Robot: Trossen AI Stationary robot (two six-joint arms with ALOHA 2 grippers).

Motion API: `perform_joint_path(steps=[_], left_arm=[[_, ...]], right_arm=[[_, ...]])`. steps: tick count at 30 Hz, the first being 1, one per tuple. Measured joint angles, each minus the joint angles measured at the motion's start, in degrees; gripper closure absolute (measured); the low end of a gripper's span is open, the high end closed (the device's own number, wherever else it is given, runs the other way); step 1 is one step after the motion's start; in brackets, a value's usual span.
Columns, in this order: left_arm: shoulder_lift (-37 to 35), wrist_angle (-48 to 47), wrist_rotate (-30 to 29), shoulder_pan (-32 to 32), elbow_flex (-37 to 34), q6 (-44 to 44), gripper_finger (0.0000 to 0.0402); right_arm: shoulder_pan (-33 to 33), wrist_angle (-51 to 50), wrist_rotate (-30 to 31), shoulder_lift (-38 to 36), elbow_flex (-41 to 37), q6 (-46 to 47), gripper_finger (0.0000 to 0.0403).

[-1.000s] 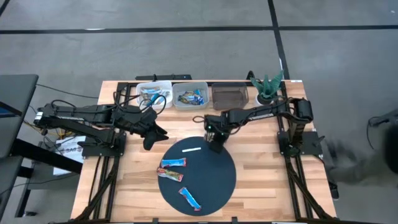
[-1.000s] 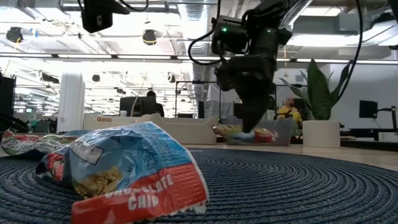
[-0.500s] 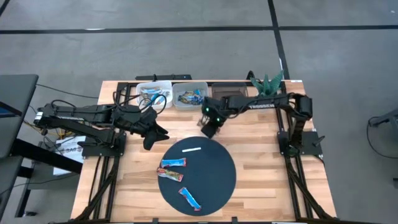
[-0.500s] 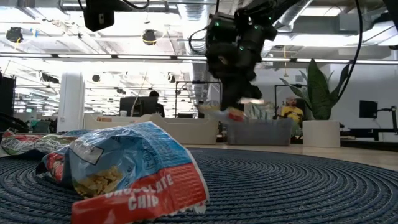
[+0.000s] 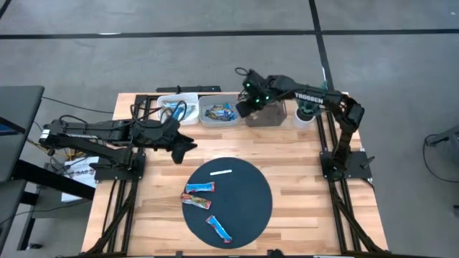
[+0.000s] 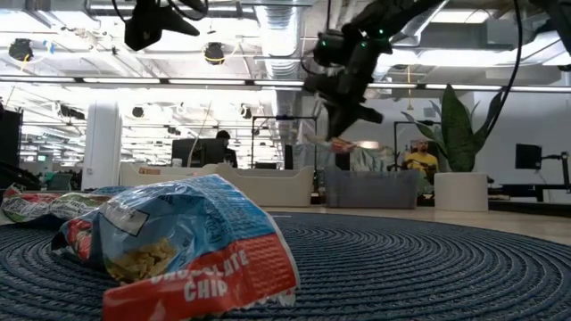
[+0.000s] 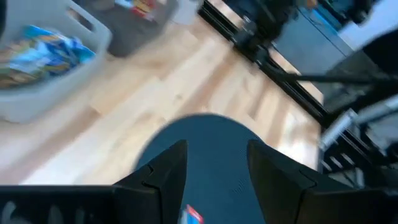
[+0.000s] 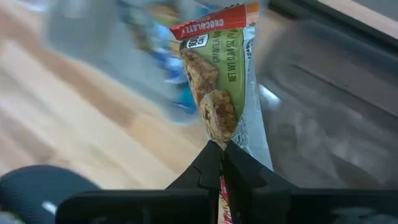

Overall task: Pick and place Granola Bars by type
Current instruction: Put the red granola bar into the black bin

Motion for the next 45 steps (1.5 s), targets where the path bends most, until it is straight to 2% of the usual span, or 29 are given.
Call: perform_joint_path(steps=[6, 16, 19, 28, 32, 36, 41, 45], left_arm=[[1.73, 1.18, -5.03, 1.67, 0.05, 0.52, 0.0242], [3.11, 5.13, -5.14, 2.60, 0.03, 5.13, 0.0242], [3.09, 5.66, -5.35, 2.60, 0.03, 5.50, 0.0242], [3.09, 5.51, -4.85, 2.60, 0.03, 5.57, 0.0242], [3.09, 5.46, -0.22, 2.58, 0.03, 7.19, 0.0242], [3.09, 5.23, 8.84, 2.58, 0.03, 9.54, 0.0242], [3.09, 4.09, 21.25, 2.43, 0.03, 11.37, 0.0242], [3.09, 0.97, 25.72, 1.44, 0.03, 12.20, 0.0242]], right_arm=[[-3.87, -5.91, 3.19, 0.00, 0.00, -1.11, 0.0403], [-7.86, -12.68, 3.32, 0.57, -0.06, -1.23, 0.0396], [-7.85, -12.42, 3.17, 0.59, -0.04, -2.47, 0.0372], [-7.35, -11.87, 1.95, 0.61, -0.04, -3.06, 0.0261], [-4.85, -9.01, -3.22, -0.03, -0.04, -6.87, 0.0240], [0.25, -6.57, -8.85, -2.16, -0.04, -8.02, 0.0237], [9.97, -5.94, -9.69, -4.73, -0.04, -10.10, 0.0244], [19.23, -3.51, -10.19, -5.79, -0.04, -10.10, 0.0250]])
